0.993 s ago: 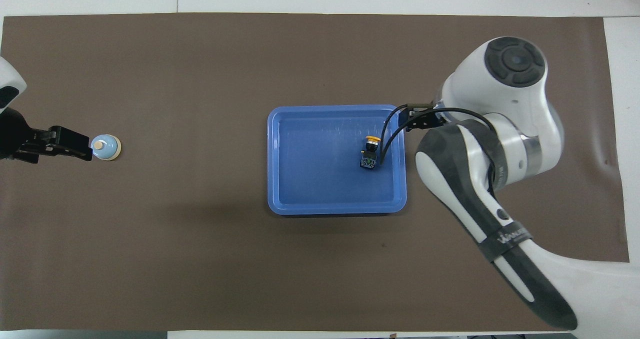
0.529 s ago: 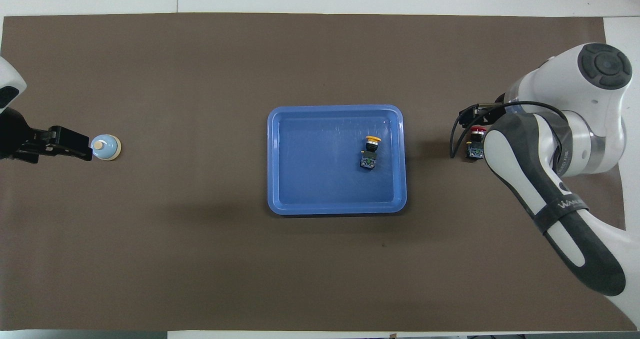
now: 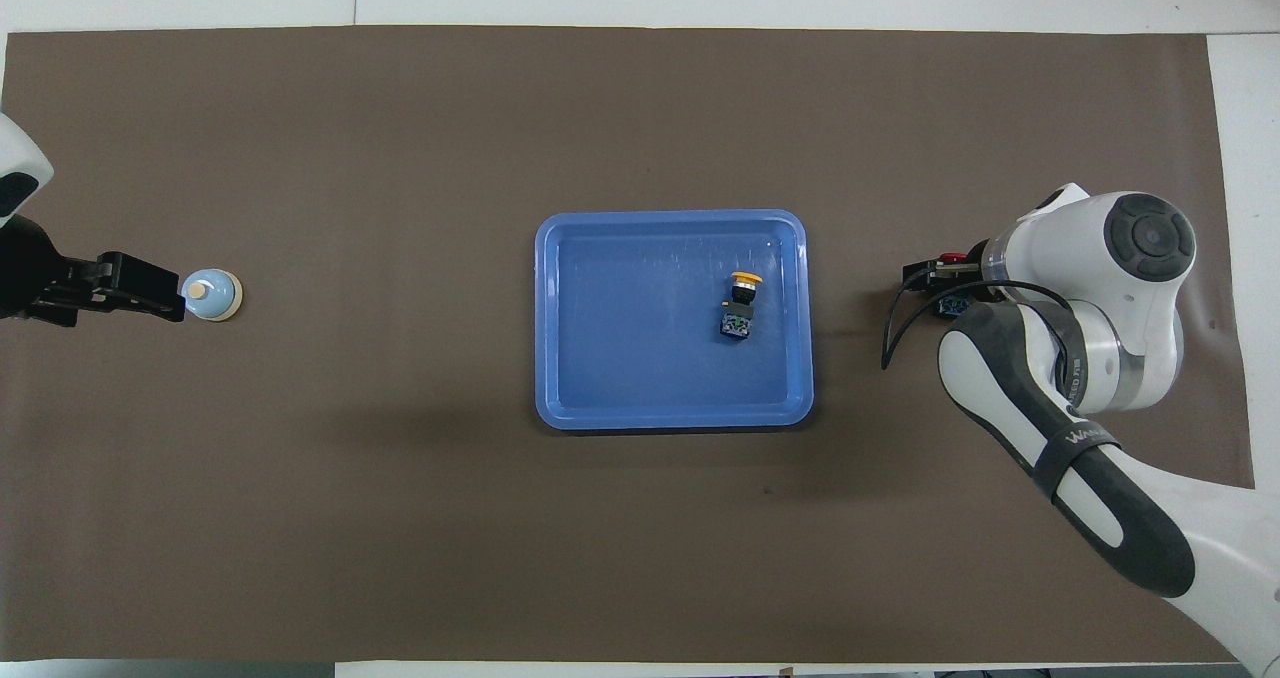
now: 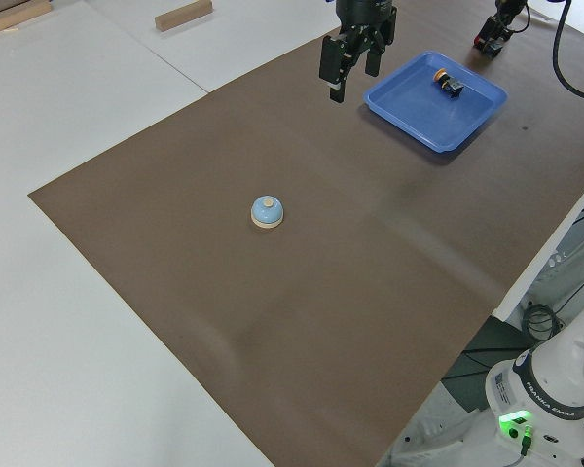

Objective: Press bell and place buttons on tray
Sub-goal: 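Grasp the red-capped button with the right gripper, then place the red button in the tray beside the yellow one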

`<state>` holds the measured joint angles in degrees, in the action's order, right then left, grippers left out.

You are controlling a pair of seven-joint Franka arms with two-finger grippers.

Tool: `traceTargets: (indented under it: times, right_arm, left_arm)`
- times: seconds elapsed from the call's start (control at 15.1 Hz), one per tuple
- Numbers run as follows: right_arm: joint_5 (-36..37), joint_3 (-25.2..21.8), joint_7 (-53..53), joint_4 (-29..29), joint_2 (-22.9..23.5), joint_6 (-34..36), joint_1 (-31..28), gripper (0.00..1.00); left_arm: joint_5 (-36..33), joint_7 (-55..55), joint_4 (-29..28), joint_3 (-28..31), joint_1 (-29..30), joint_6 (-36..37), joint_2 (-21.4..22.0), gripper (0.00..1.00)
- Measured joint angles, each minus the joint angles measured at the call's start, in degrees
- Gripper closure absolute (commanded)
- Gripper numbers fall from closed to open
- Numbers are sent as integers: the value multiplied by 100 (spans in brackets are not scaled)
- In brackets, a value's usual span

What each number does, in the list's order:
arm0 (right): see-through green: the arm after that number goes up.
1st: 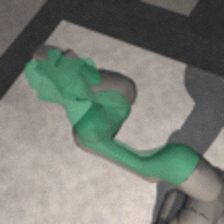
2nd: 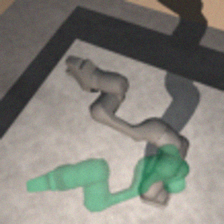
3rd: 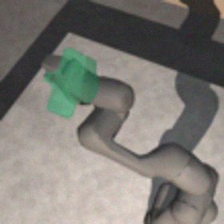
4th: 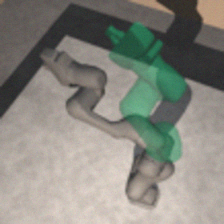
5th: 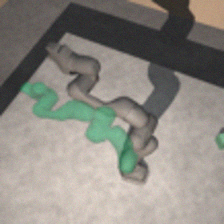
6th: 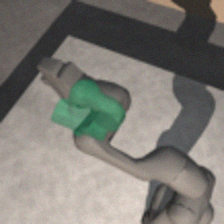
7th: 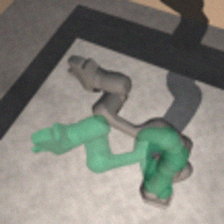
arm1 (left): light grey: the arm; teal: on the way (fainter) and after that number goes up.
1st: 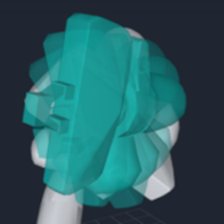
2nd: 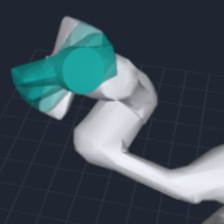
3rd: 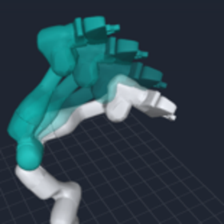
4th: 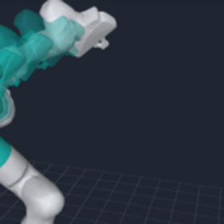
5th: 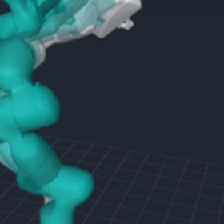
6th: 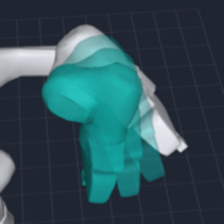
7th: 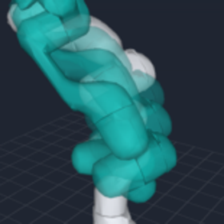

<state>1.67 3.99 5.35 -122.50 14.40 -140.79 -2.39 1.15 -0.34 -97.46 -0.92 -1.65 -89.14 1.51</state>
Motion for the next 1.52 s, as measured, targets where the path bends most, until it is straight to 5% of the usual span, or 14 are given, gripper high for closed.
traceTargets:
  times: [0.07, 0.13, 0.2, 0.66, 0.86, 1.19, 1.52]
  right_arm:
    - [0, 0, -4, -23, -22, 0, -2, 42]
    - [0, 1, -6, -58, -47, 0, -5, 86]
    - [0, 1, -27, -96, -60, 0, -13, 100]
    - [1, 19, -187, -131, -91, 4, -27, 100]
    - [-3, 114, -189, 288, -117, 494, 64, 100]
    - [-22, 169, 995, 1662, -73, 1940, 1210, 100]
    - [-22, 190, 2720, 2105, 199, 2117, 2525, 100]
  left_arm:
    - [0, 0, 0, 0, 0, 0, 0, 0]
    - [0, 0, 0, 0, 0, 0, 0, 0]
    - [0, 0, 0, 0, 0, 0, 0, 0]
    - [0, 0, 0, 0, 0, 0, 0, 0]
    - [0, 0, 0, 0, 0, 0, 0, 0]
    - [0, 0, 0, 0, 0, 0, 0, 0]
    - [0, 0, 0, 0, 0, 0, 0, 0]
